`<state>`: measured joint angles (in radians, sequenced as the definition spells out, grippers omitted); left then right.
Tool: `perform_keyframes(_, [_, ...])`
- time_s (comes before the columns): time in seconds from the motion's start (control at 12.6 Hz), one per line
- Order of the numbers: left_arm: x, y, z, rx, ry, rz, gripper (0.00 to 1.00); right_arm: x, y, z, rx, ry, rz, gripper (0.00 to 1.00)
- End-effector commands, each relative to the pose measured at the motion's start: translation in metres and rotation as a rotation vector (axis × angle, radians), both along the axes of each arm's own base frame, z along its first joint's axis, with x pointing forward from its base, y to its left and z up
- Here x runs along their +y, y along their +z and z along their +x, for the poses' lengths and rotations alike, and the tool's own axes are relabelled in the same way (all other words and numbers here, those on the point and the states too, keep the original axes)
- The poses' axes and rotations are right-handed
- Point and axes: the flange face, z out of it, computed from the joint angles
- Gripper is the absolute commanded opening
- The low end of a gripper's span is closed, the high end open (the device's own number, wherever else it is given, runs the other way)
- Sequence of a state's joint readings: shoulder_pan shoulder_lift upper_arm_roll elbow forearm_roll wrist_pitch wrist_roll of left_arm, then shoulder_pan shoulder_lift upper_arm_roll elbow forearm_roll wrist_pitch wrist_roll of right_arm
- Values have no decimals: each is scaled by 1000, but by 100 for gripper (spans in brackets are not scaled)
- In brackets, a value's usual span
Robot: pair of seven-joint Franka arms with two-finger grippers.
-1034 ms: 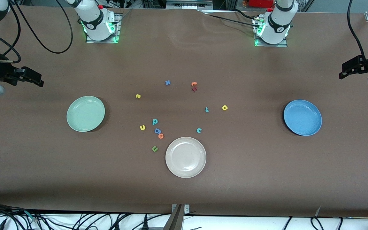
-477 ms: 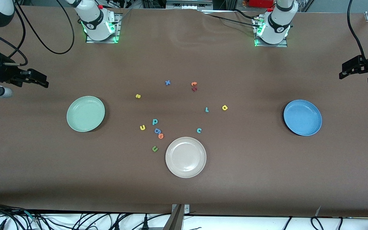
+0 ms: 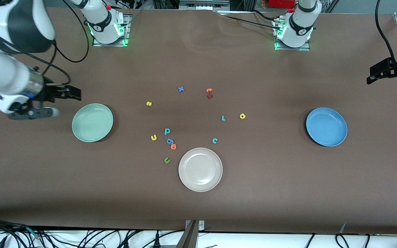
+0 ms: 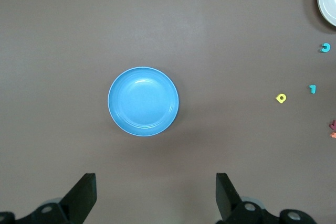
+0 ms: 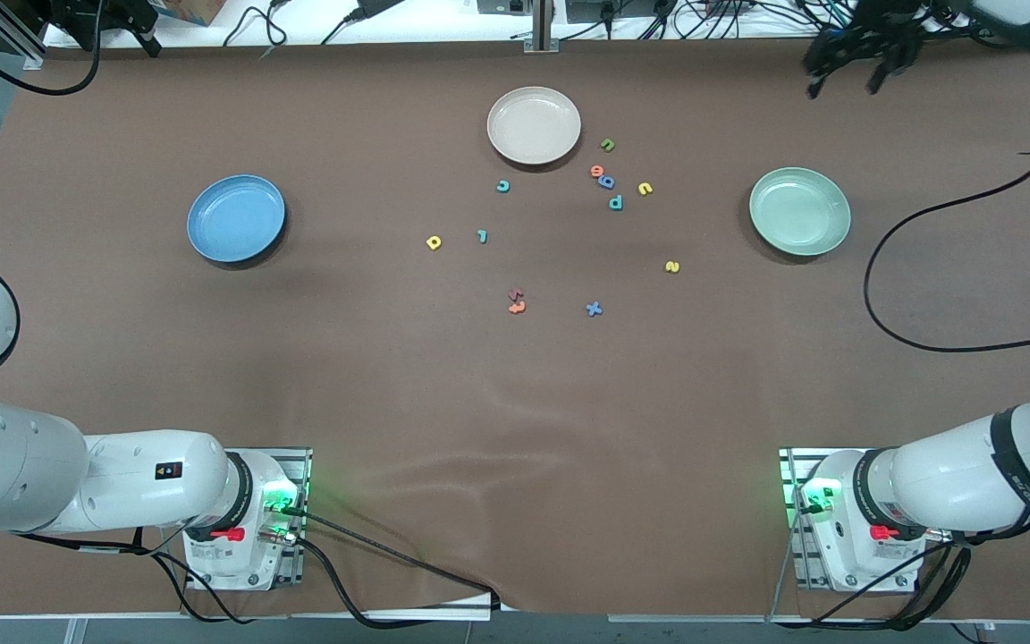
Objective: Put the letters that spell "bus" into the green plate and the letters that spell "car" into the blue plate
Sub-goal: 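Move the right gripper to the yellow 2 beside the green plate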
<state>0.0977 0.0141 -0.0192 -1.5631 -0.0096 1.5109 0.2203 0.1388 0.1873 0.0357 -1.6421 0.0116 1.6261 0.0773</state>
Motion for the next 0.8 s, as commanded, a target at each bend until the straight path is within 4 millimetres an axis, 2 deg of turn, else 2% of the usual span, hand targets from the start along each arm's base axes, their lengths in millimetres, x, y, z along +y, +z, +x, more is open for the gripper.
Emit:
perform_keyframes(0.0, [4,9,-4,-12,7,-16,100,56,-36,0,15,-46,-27,100])
perform_keyframes(0.08, [5,7,-4,-9,8,-13,100,80,-49,-4,3,-53,-33,100])
perform_keyframes(0.16, [4,2,-3,3,5,-14,100,97,-74,-8,1,-91,-47,100])
perform_keyframes(0.32, [3,-3,-3,11,4,-24,100,112,-118,-29,-7,-131,-56,100])
perform_keyframes(0.4, [2,-10,-3,28,5,-25,100,118,-133,-42,7,-141,-64,100])
perform_keyframes(0.48, [0,-27,-3,63,-2,-28,100,119,-144,-47,5,-168,-70,100])
perform_keyframes(0.56, [-4,-34,-3,78,-9,-36,100,127,-150,-53,5,-181,-72,100])
perform_keyframes(0.72, [-34,-34,-2,80,-44,-32,100,139,-164,-64,-18,-195,-63,100])
